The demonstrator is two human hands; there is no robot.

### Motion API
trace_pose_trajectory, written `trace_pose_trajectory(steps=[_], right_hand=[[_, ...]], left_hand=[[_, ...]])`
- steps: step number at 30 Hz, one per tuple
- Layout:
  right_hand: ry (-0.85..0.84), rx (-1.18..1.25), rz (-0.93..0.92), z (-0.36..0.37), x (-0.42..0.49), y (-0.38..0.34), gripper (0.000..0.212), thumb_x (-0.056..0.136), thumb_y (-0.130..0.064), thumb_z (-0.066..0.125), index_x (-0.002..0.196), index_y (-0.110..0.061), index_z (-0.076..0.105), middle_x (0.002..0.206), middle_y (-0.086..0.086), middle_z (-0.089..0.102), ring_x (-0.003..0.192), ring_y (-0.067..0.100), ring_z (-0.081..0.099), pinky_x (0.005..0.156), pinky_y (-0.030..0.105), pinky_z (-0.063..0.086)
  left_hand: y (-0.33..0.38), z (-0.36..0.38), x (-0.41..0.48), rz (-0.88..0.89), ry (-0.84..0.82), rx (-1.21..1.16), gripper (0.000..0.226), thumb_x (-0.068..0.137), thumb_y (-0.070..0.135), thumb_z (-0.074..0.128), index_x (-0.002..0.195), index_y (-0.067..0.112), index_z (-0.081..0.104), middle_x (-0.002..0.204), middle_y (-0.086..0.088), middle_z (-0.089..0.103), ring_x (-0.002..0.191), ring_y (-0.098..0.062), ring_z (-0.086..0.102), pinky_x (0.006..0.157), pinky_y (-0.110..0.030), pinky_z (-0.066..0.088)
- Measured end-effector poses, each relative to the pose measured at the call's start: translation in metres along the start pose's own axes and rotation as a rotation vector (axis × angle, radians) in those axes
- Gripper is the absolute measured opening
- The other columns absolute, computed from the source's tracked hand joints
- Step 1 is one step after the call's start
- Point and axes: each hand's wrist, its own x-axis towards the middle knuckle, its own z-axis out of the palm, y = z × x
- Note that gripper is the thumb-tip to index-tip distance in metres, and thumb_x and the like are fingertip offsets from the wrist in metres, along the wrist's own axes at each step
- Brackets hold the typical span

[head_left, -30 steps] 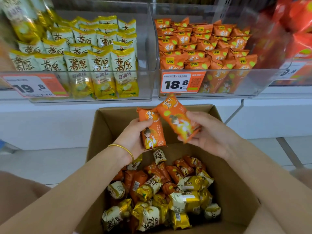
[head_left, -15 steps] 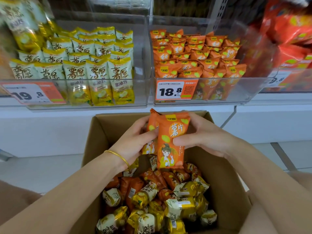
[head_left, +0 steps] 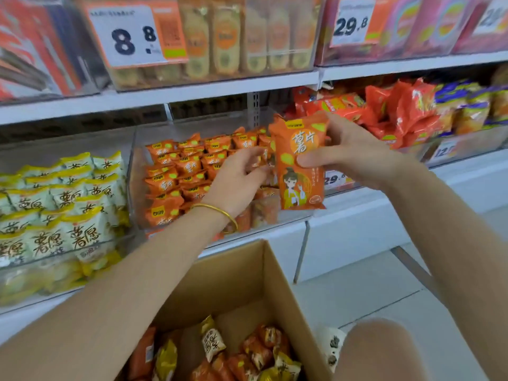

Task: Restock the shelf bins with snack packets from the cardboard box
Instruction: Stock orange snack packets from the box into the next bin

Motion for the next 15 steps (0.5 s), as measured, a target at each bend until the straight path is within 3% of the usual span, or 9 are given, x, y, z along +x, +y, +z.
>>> trace_pose_trajectory(steps=[3,5,7,11,13,15], right_hand=[[0.045,-0.371,0.004,-0.030,0.036,-0.009,0.054,0.057,-0.012,0.085,0.103,-0.011,0.056,0.084,-0.003,0.058,0.076,0.010,0.056,0.070,0.028,0.047],[0.008,-0.603,0.028,-0.036,0.061,-0.008,0.048,0.065,-0.009,0.081,0.106,-0.006,0.055,0.080,-0.004,0.054,0.073,0.012,0.051,0.063,0.028,0.041],[-0.111,-0.745,0.084,-0.036,0.084,-0.002,0.042,0.067,-0.010,0.078,0.102,-0.010,0.054,0.082,-0.004,0.052,0.079,0.016,0.051,0.062,0.029,0.042],[-0.375,-0.878,0.258,-0.035,0.122,0.015,0.050,0.070,-0.021,0.077,0.108,-0.025,0.044,0.094,-0.009,0.050,0.094,0.019,0.053,0.072,0.034,0.051],[-0.467,-0.887,0.332,-0.032,0.133,0.022,0.055,0.074,-0.023,0.076,0.114,-0.028,0.039,0.101,-0.007,0.051,0.097,0.020,0.055,0.071,0.033,0.051],[-0.497,-0.940,0.351,-0.026,0.142,0.030,0.061,0.074,-0.026,0.077,0.121,-0.028,0.038,0.115,0.000,0.050,0.104,0.025,0.054,0.081,0.038,0.053]], left_hand=[[-0.008,0.003,0.041,0.088,-0.018,0.498,0.036,0.093,0.013,0.051,0.128,0.007,0.056,0.132,-0.011,0.054,0.125,-0.025,0.046,0.100,-0.024,0.029],[-0.017,0.008,0.060,0.121,-0.105,0.676,0.039,0.091,0.026,0.047,0.122,0.007,0.060,0.126,-0.015,0.058,0.119,-0.032,0.050,0.100,-0.037,0.038],[-0.030,0.012,0.072,0.112,-0.201,0.833,0.057,0.082,0.042,0.033,0.123,0.013,0.060,0.124,-0.012,0.059,0.118,-0.034,0.050,0.097,-0.047,0.043],[-0.052,0.006,0.075,0.096,-0.225,0.897,0.076,0.078,0.060,0.015,0.132,0.024,0.055,0.134,-0.003,0.054,0.127,-0.024,0.044,0.103,-0.045,0.038],[-0.055,0.005,0.073,0.113,-0.218,0.912,0.074,0.081,0.058,0.017,0.133,0.022,0.055,0.140,-0.003,0.050,0.132,-0.022,0.040,0.107,-0.044,0.034],[-0.056,0.005,0.073,0.115,-0.210,0.918,0.074,0.081,0.058,0.016,0.133,0.022,0.054,0.143,-0.001,0.047,0.135,-0.021,0.037,0.109,-0.043,0.032]])
